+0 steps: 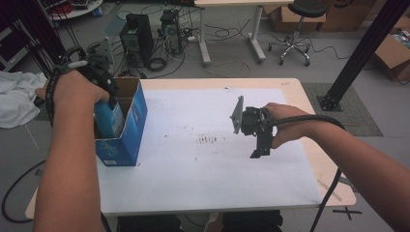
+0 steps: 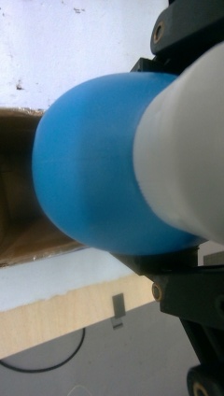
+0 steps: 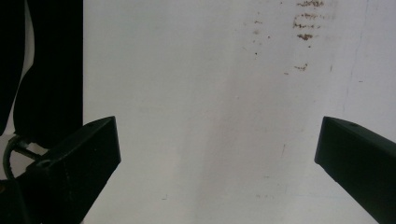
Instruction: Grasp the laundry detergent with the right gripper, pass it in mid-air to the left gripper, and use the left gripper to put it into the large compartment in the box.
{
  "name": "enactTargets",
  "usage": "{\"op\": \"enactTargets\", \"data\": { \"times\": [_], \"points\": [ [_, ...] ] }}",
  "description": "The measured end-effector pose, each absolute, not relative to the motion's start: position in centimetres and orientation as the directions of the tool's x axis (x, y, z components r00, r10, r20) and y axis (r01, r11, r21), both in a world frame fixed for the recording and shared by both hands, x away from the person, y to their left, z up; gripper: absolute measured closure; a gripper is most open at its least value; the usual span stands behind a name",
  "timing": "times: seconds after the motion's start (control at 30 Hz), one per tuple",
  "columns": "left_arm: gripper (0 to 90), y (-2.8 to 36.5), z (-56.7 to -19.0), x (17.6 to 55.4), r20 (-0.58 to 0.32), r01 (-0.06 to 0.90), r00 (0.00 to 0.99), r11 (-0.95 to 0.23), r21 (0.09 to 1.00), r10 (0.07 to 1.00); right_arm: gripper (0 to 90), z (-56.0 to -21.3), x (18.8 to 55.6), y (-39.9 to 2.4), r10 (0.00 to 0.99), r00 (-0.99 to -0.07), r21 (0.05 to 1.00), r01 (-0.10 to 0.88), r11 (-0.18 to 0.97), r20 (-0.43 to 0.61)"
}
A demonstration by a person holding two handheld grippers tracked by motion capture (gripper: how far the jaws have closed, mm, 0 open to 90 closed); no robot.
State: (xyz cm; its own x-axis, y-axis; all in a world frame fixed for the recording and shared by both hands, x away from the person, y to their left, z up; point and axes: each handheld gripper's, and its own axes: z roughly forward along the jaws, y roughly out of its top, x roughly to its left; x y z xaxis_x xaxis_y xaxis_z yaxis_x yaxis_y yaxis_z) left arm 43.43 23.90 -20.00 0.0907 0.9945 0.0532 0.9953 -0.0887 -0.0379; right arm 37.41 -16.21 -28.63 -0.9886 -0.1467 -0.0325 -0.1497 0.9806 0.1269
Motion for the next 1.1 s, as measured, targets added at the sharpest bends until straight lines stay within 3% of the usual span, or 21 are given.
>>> {"op": "enactTargets", "data": {
  "times": [1.1],
  "points": [
    [38.4, 24.2, -28.3, 44.0, 0.052, 0.993, 0.097, -0.094, -0.065, 0.994, 0.0, -29.4, 37.3, -17.0, -0.141, -0.990, 0.100, -0.142, 0.985, -0.018]
  ]
}}
